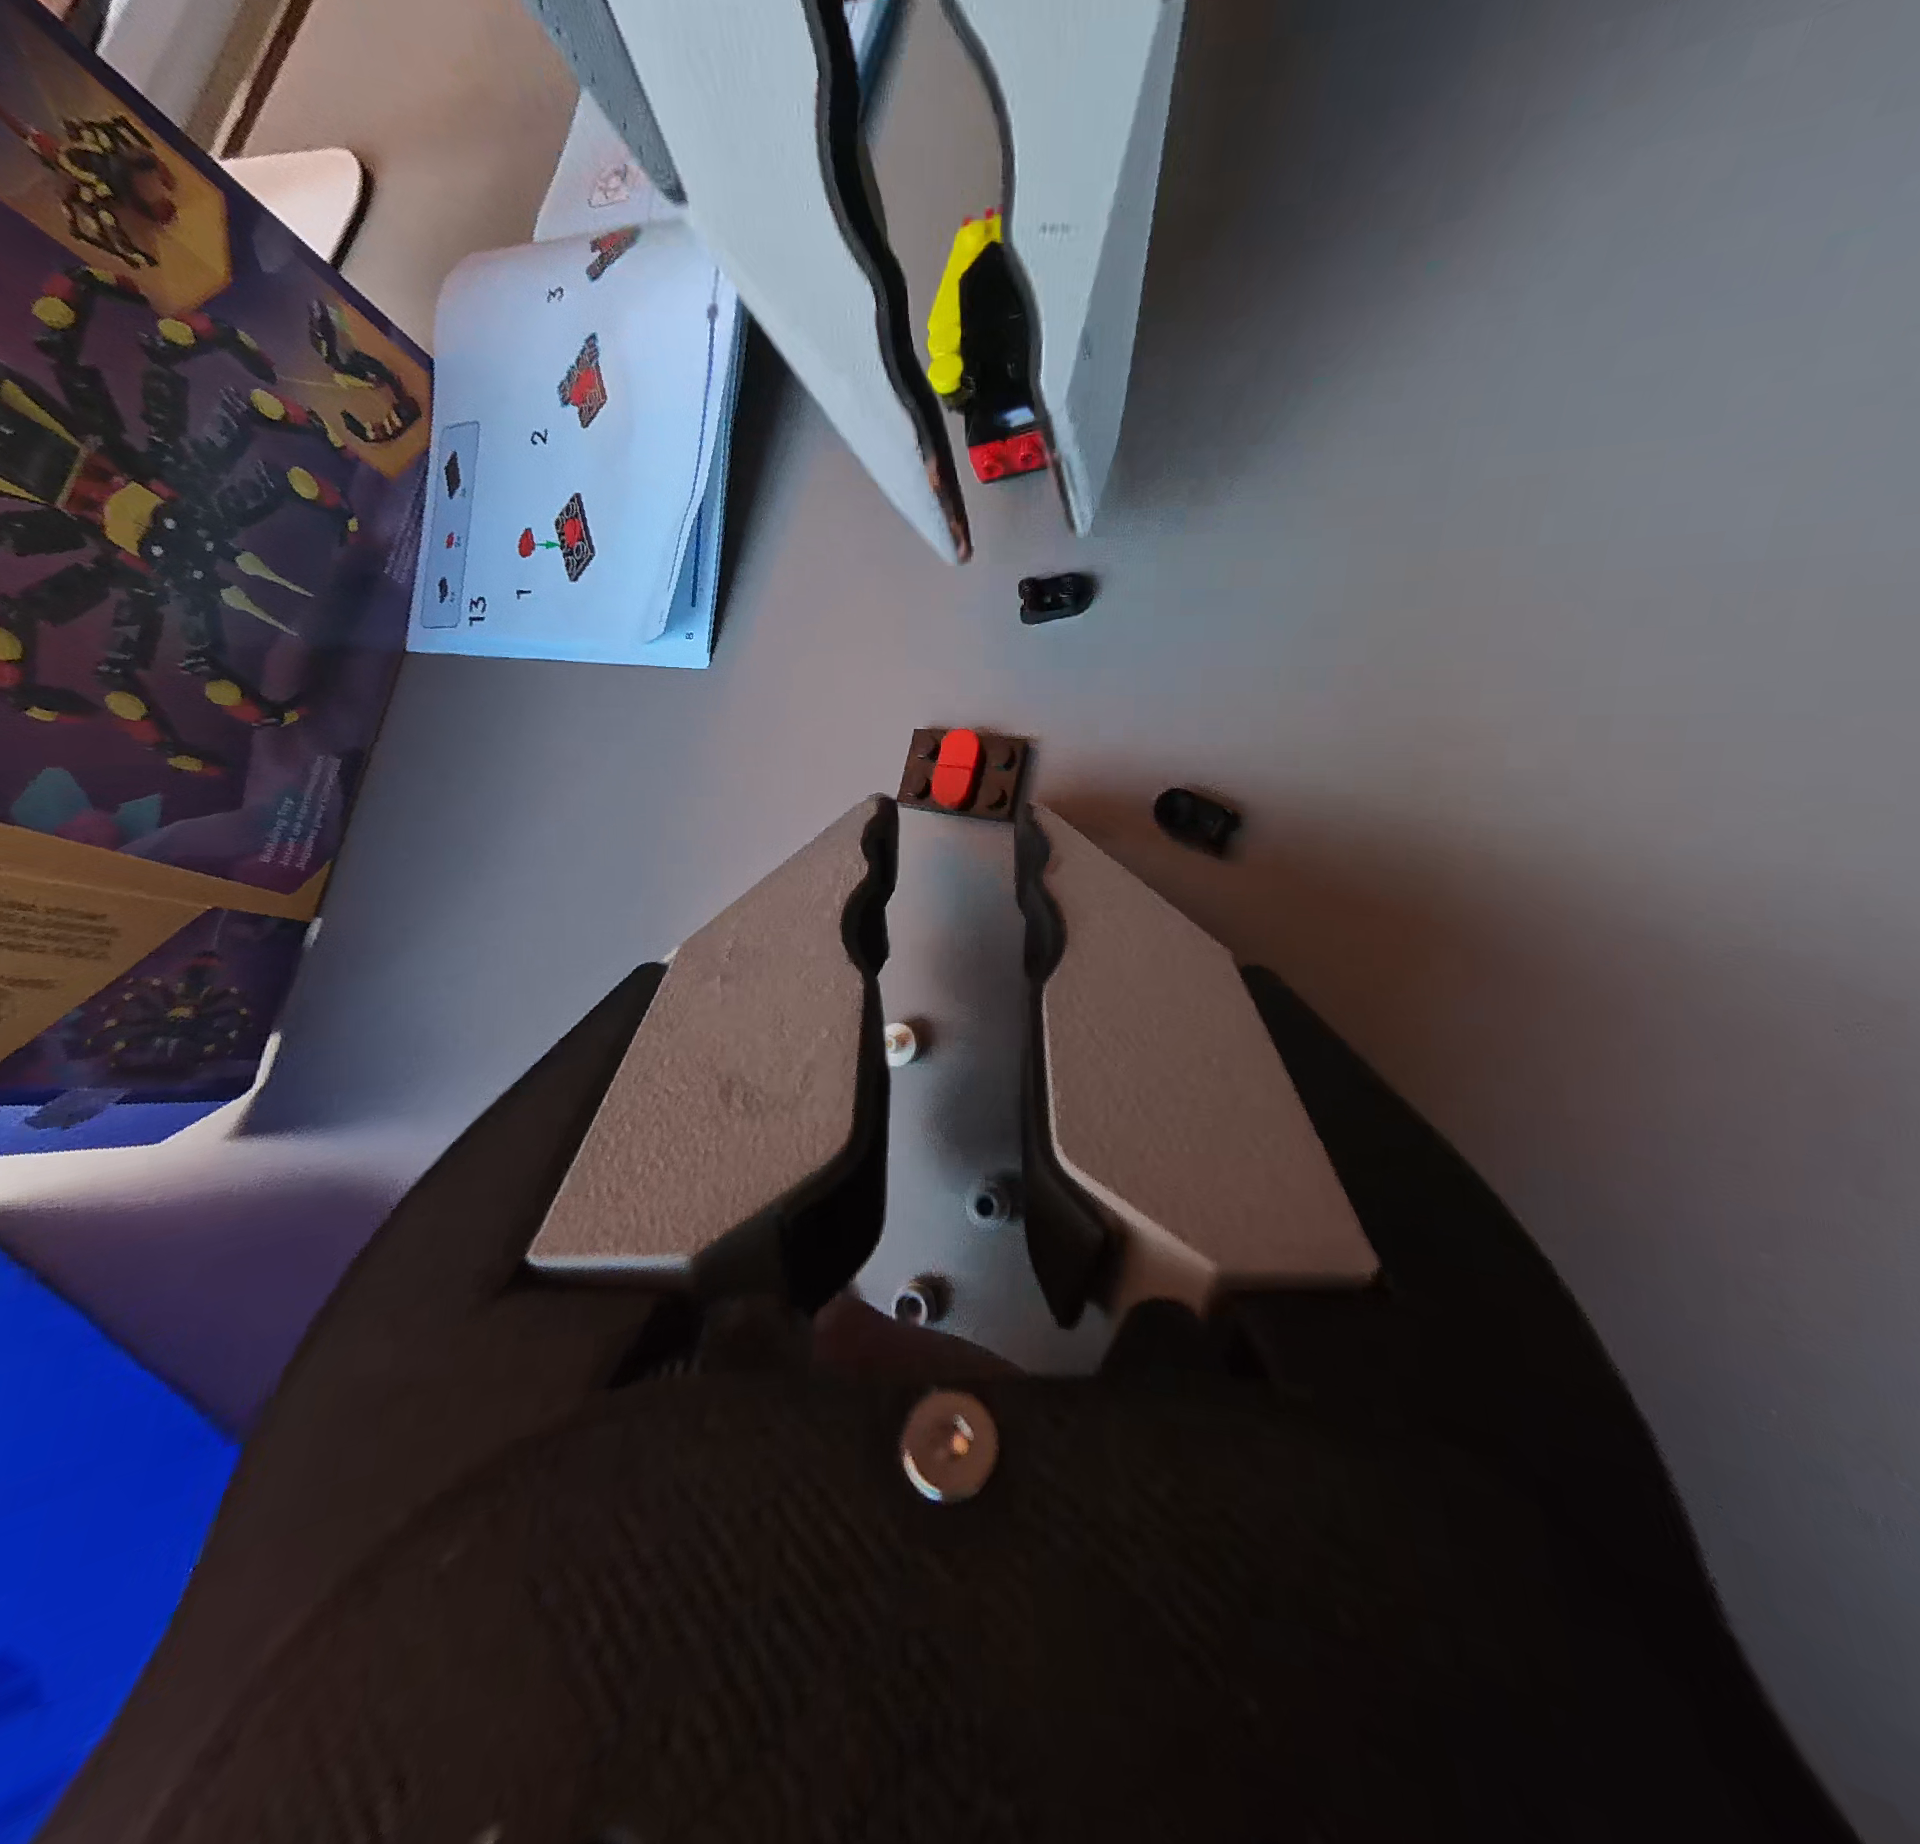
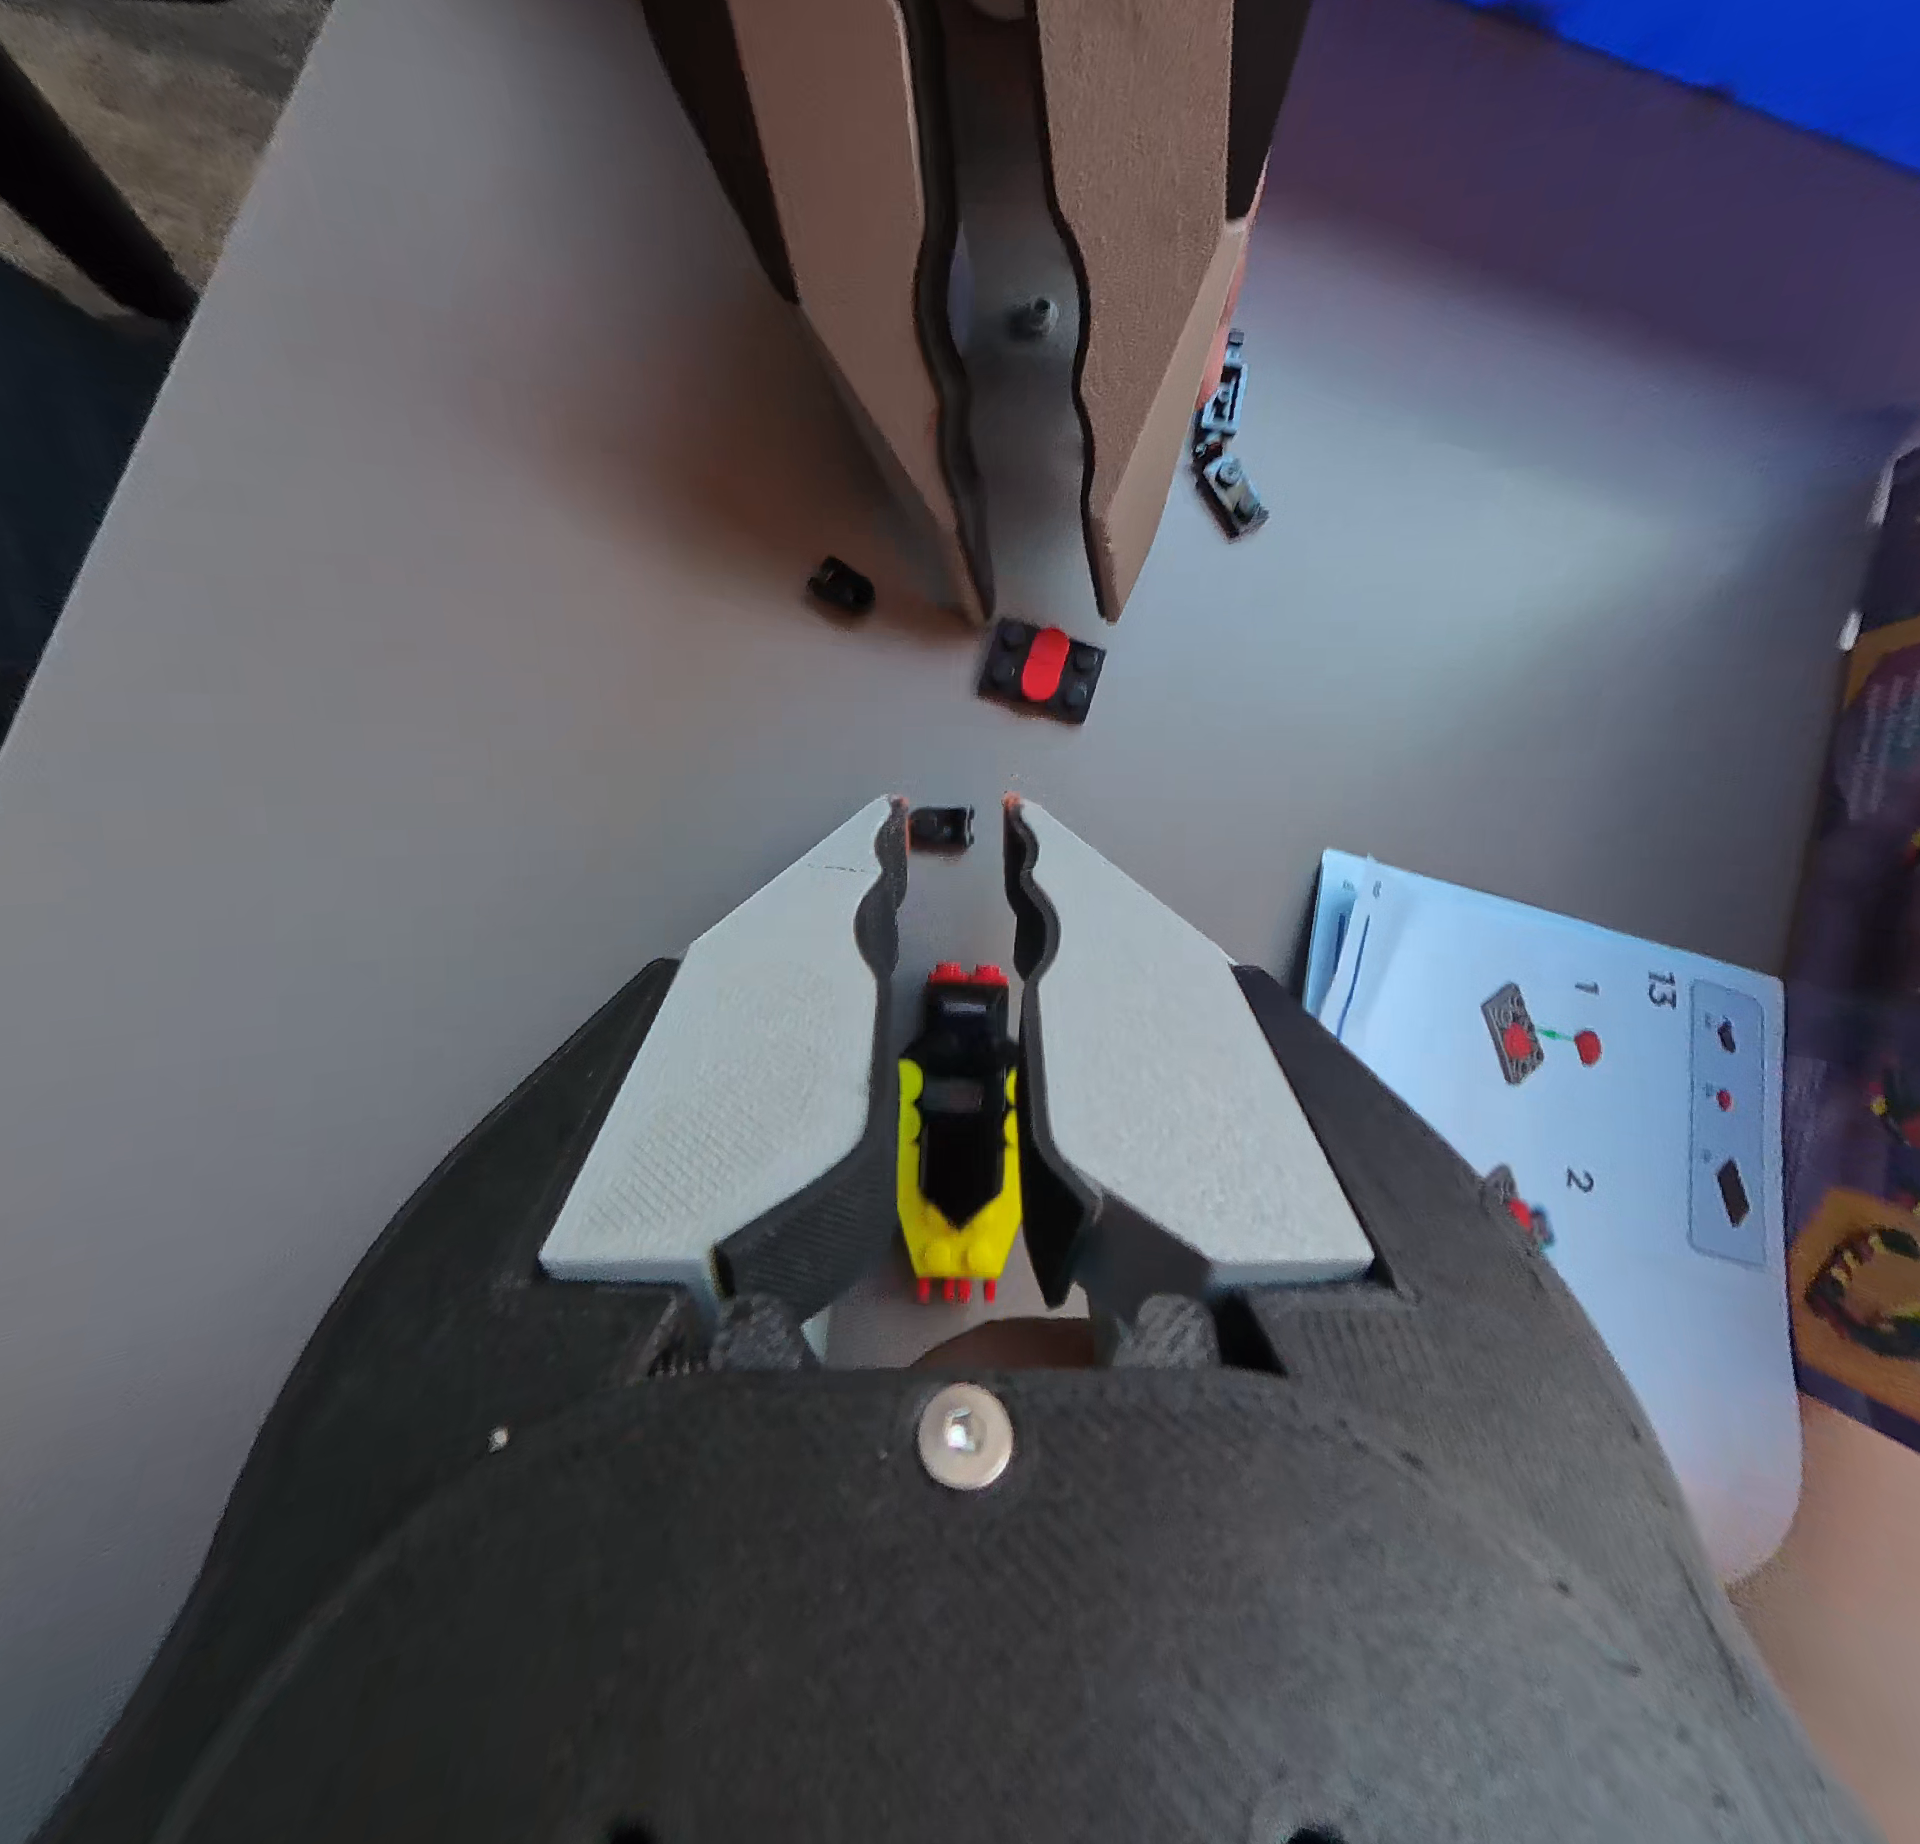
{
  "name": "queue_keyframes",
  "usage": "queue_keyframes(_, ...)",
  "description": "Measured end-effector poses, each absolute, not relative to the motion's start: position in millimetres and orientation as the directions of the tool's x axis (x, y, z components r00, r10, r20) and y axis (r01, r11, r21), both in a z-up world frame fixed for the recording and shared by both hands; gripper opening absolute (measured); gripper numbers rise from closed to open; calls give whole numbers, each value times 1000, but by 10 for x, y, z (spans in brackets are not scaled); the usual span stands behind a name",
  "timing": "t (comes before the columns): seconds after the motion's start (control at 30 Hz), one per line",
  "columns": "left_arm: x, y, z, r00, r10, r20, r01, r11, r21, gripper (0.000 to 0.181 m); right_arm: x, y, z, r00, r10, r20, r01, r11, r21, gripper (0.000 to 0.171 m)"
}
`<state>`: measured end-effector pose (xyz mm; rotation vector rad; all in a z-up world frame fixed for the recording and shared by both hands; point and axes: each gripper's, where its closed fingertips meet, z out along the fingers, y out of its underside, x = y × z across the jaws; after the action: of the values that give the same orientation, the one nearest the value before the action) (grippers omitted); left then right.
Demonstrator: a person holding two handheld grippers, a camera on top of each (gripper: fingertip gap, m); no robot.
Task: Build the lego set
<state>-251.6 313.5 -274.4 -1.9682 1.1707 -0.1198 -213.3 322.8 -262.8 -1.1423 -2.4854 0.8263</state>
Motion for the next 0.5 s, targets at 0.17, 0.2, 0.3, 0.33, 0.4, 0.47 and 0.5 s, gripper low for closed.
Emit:
queue_keyframes(0.17,-2470,3151,-2764,561,-764,-317,-695,-228,-682,8,-2065,3199,-2702,-680,732,41,580,572,-579,15)
queue_keyframes(0.2,-2454,3155,-2767,564,-762,-319,-696,-231,-680,6,-2074,3193,-2731,-685,726,61,576,590,-566,15)
queue_keyframes(0.3,-2404,3133,-2769,560,-768,-311,-695,-232,-680,4,-2125,3226,-2790,-687,713,140,555,639,-532,16)
queue_keyframes(0.33,-2395,3122,-2765,558,-773,-302,-691,-232,-685,7,-2131,3214,-2794,-690,710,142,550,642,-534,16)
queue_keyframes(0.4,-2401,3122,-2745,562,-774,-292,-679,-231,-697,20,-2125,3184,-2792,-699,703,134,543,643,-541,14)
queue_keyframes(0.47,-2425,3139,-2732,567,-770,-293,-675,-230,-702,28,-2098,3179,-2793,-705,700,116,548,641,-538,11)
queue_keyframes(0.5,-2430,3147,-2729,568,-768,-296,-674,-227,-703,29,-2079,3178,-2800,-703,705,96,562,633,-533,10)
